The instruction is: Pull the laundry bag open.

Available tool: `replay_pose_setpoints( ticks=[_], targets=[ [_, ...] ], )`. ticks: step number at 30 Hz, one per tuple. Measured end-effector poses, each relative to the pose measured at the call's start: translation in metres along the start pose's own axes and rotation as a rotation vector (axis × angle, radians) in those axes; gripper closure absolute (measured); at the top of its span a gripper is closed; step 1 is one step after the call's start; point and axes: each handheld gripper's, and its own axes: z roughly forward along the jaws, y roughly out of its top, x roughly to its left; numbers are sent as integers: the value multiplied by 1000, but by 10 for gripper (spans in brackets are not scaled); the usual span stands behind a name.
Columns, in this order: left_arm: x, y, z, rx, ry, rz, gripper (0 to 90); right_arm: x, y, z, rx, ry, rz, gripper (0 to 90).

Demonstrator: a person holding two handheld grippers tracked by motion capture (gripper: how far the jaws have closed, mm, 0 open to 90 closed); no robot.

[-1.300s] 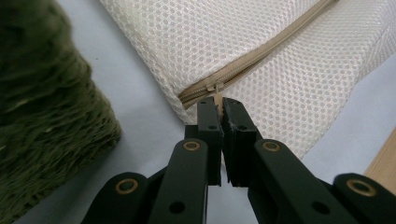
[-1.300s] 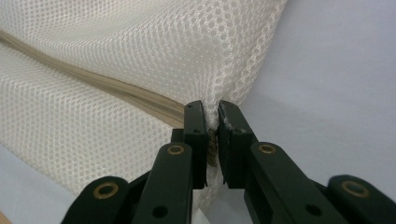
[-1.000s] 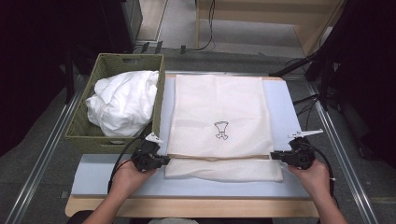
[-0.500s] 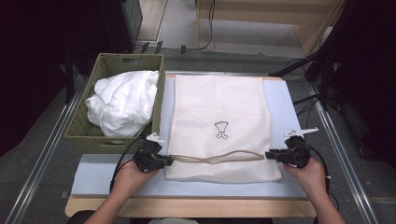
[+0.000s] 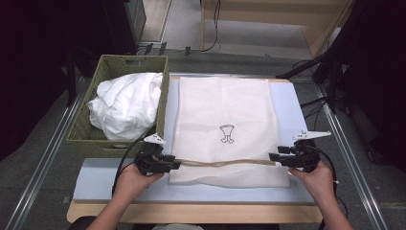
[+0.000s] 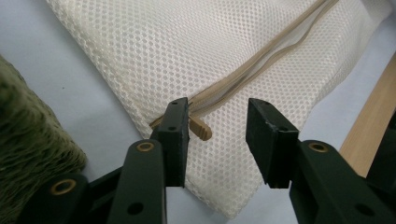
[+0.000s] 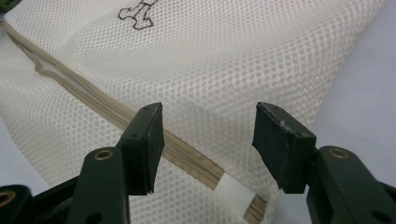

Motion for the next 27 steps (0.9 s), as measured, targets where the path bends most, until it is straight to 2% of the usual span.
replay_pose_setpoints(
  ticks=[9, 13, 27],
  targets=[
    [-3, 2, -4, -26, -29, 12, 500, 8, 5, 0, -21, 10, -28, 413],
    [-3, 2, -4, -33, -26, 15, 461, 11, 8, 0, -26, 15, -35, 398],
    [-7, -3, -10, -45, -30, 9, 448, 26, 19, 13, -19, 71, -78, 365]
  ],
)
